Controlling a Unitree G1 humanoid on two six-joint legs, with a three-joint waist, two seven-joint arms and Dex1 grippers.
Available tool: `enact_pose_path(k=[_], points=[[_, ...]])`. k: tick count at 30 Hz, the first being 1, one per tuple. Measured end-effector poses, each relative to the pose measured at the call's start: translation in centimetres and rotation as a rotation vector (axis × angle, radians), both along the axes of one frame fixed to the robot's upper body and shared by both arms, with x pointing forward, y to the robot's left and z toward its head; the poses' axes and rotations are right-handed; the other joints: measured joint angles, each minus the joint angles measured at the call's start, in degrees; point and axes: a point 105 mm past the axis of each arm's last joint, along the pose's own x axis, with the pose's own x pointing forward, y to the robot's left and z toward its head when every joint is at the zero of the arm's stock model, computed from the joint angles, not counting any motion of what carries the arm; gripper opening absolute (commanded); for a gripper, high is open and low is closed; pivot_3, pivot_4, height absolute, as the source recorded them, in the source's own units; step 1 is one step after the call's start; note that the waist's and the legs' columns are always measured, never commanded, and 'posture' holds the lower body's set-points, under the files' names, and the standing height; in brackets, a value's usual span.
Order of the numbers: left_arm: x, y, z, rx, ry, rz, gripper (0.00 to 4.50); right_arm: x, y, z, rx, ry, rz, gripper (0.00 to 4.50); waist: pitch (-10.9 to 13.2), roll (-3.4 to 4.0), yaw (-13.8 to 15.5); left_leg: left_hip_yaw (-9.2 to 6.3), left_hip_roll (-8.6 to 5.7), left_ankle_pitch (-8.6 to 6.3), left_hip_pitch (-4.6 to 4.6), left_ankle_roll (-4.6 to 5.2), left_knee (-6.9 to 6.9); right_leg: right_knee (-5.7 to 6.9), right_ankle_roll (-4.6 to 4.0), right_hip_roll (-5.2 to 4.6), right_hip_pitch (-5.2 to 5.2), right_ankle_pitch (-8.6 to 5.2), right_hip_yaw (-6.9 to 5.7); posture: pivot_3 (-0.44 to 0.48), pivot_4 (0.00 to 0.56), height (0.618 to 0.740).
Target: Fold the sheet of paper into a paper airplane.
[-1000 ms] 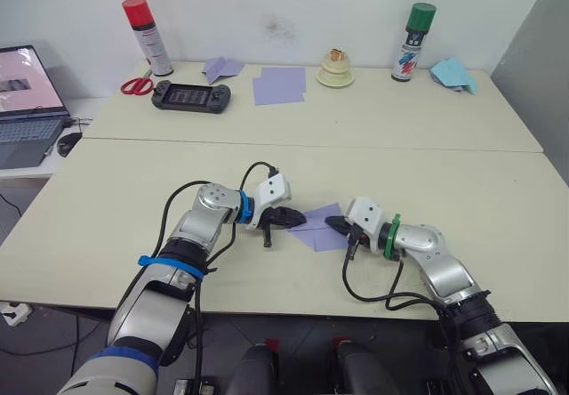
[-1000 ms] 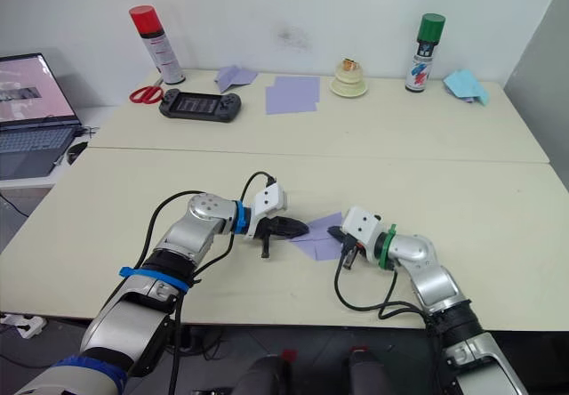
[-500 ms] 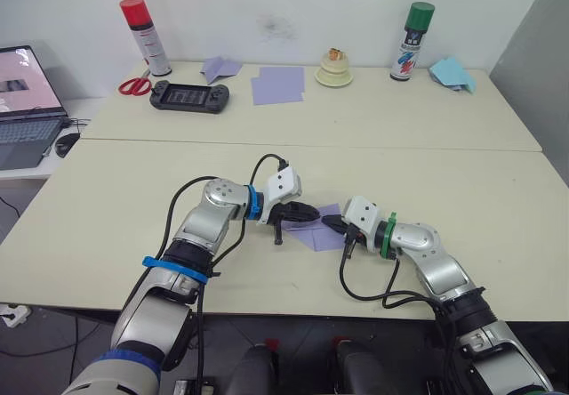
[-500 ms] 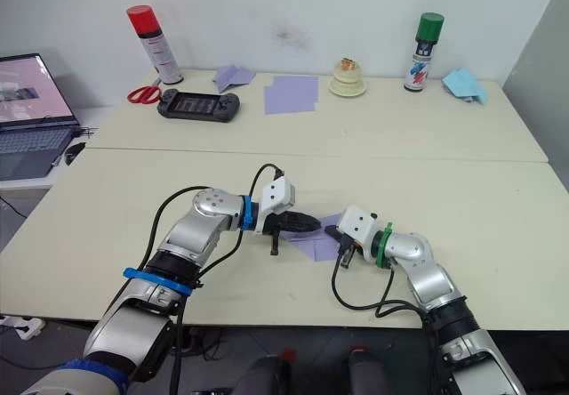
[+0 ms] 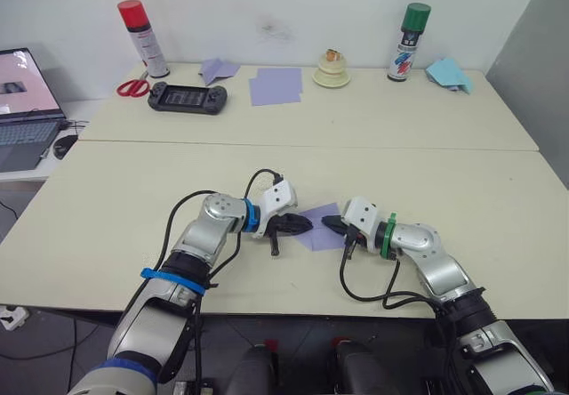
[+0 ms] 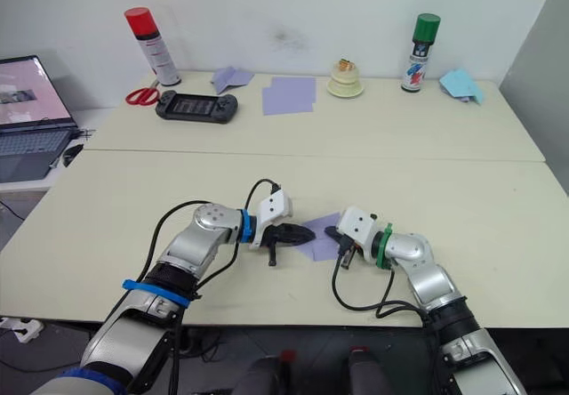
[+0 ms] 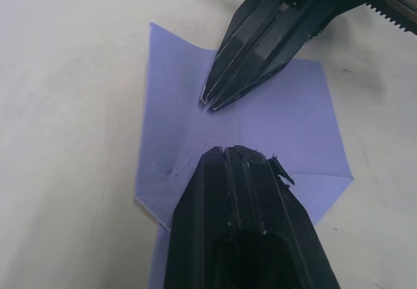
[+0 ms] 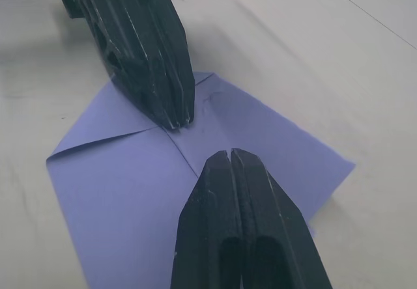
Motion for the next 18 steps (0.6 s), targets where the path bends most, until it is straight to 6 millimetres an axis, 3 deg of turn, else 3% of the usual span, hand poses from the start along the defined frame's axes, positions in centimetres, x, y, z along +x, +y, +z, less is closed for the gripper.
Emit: enact_pose_path(k=[18], points=[[-0.2,3.9,-0.1,0.013,0.025,0.095,0.0,-0.1,0.0,-0.1,-0.012,0.003,0.006,0.04,0.0,0.02,-0.4,0.04,0.08,0.0,0.31,0.0,-0.19,-0.01,0.18,0.08,0.15,-0.12,0.06,0.0,0.15,0.74]])
